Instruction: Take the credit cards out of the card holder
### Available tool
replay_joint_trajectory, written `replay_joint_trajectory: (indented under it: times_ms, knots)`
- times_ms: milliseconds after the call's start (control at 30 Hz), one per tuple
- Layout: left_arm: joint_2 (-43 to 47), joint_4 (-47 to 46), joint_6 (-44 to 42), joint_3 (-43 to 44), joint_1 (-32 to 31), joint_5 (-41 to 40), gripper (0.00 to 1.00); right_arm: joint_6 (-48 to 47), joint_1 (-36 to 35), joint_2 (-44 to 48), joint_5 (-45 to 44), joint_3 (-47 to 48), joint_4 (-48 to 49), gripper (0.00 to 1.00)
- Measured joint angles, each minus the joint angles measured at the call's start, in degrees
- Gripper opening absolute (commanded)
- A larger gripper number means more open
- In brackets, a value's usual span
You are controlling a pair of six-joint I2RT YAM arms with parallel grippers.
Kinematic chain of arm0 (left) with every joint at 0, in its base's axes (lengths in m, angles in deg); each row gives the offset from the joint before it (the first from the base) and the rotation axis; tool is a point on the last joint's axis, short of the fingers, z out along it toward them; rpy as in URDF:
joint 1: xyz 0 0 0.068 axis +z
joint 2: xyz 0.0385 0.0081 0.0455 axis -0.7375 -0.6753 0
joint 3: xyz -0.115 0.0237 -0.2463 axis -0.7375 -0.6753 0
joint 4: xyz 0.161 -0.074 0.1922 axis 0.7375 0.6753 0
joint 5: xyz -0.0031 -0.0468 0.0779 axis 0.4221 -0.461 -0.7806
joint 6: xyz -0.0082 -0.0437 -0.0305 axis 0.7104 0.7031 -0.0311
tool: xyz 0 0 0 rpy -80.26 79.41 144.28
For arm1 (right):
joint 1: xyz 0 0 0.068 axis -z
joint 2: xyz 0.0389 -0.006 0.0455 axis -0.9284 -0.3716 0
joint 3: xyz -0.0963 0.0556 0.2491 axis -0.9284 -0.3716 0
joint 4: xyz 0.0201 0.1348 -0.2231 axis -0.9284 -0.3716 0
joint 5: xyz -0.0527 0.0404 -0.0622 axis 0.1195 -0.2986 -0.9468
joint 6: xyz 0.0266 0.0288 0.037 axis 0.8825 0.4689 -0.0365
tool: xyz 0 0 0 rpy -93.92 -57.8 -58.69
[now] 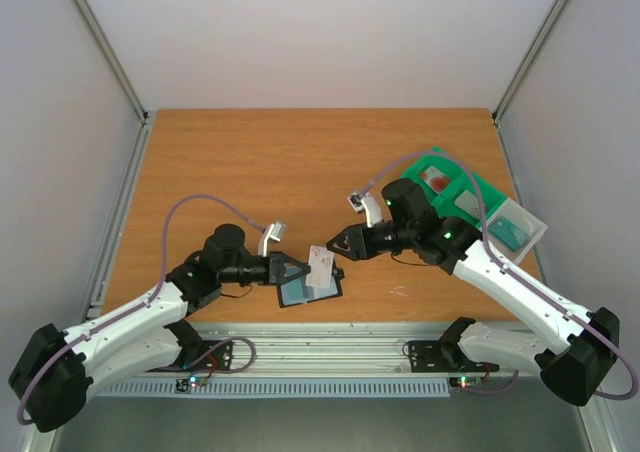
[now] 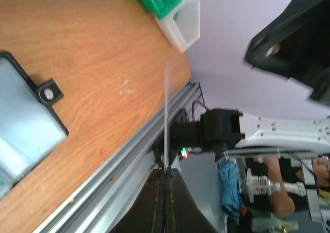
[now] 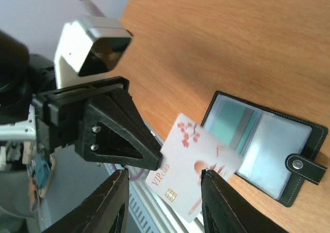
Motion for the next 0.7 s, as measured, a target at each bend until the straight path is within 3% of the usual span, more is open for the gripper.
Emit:
replay_joint_trajectory:
  times_ms: [267, 367, 700]
  knots:
    - [0.0, 7.58, -5.53, 1.38, -2.6, 7.1, 0.0, -12.13, 0.44, -1.75, 5.03, 7.21, -13.11, 0.44]
    - [0.0, 8.81, -7.04, 2.47, -3.65, 9.44, 0.01, -15.34, 0.44, -4.87, 9.35, 9.7, -16.39, 0.39]
    - [0.17, 9.73, -9.7, 3.34, -4.28, 13.4, 0.01, -18.71, 0.55, -9.79, 18.49, 10.58, -19.65, 0.37]
